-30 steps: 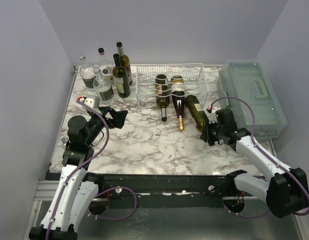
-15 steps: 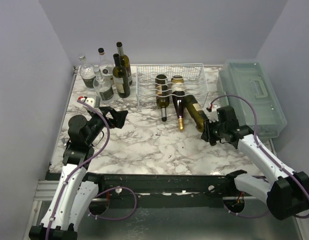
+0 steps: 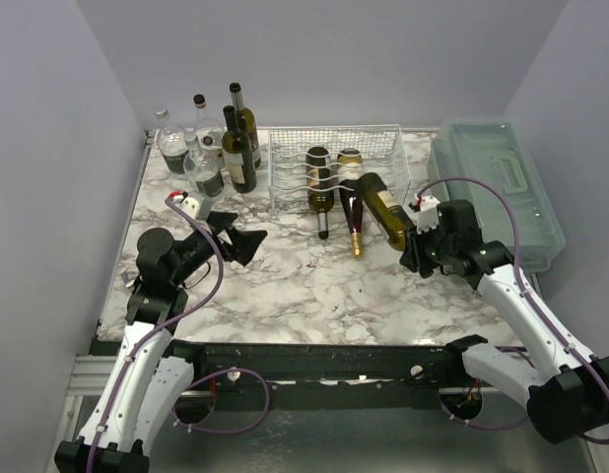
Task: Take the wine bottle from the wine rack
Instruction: Pick up the wine bottle from the wine rack.
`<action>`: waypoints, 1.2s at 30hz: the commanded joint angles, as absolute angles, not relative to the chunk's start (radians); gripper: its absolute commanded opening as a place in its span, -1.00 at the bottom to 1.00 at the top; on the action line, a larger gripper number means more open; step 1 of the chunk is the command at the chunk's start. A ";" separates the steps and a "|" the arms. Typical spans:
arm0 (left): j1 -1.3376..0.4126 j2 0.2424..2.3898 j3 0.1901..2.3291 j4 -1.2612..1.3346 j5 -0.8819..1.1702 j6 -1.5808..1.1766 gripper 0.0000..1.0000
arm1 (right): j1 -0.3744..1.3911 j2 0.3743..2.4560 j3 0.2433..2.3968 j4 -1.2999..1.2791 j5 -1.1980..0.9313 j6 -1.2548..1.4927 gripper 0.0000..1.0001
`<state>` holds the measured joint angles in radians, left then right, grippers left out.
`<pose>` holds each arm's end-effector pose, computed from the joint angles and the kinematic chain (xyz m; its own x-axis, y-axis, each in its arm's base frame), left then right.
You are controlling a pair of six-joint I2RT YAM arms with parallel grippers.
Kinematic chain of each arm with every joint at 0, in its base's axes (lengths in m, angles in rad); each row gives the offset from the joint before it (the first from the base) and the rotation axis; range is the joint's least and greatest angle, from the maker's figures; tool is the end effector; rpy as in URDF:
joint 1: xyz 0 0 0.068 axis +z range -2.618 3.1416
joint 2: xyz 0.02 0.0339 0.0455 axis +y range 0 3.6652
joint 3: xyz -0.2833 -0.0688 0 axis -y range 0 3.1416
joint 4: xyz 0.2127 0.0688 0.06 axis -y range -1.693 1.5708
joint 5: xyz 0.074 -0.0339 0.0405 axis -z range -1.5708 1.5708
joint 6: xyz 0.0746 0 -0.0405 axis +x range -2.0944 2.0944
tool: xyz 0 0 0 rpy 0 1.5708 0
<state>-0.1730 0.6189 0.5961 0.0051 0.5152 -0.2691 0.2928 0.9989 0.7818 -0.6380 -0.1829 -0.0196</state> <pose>0.1337 -0.0607 0.3305 -0.1857 -0.2024 -0.9615 0.6076 0.7454 -0.2742 0.1722 0.0661 0.2533 -0.7146 -0.2355 -0.6587 -0.4122 0.9026 0.1244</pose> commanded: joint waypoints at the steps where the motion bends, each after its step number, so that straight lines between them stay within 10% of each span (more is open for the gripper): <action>1: -0.204 0.603 0.582 0.077 0.667 -0.232 0.97 | 0.290 0.963 0.878 -0.600 -0.262 -0.115 -1.00; 23: -0.450 0.538 0.522 0.095 0.721 -0.005 0.97 | 0.291 1.089 1.113 -1.026 -0.535 -0.745 -1.00; 36: -0.474 0.672 0.627 0.094 0.835 -0.361 0.97 | 0.302 1.132 1.164 -1.148 -0.523 -1.194 -1.00</action>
<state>-0.4683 0.6395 0.5850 0.0765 0.7559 -0.2062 0.2935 1.1408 1.0954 -1.1294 -0.4534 -0.9848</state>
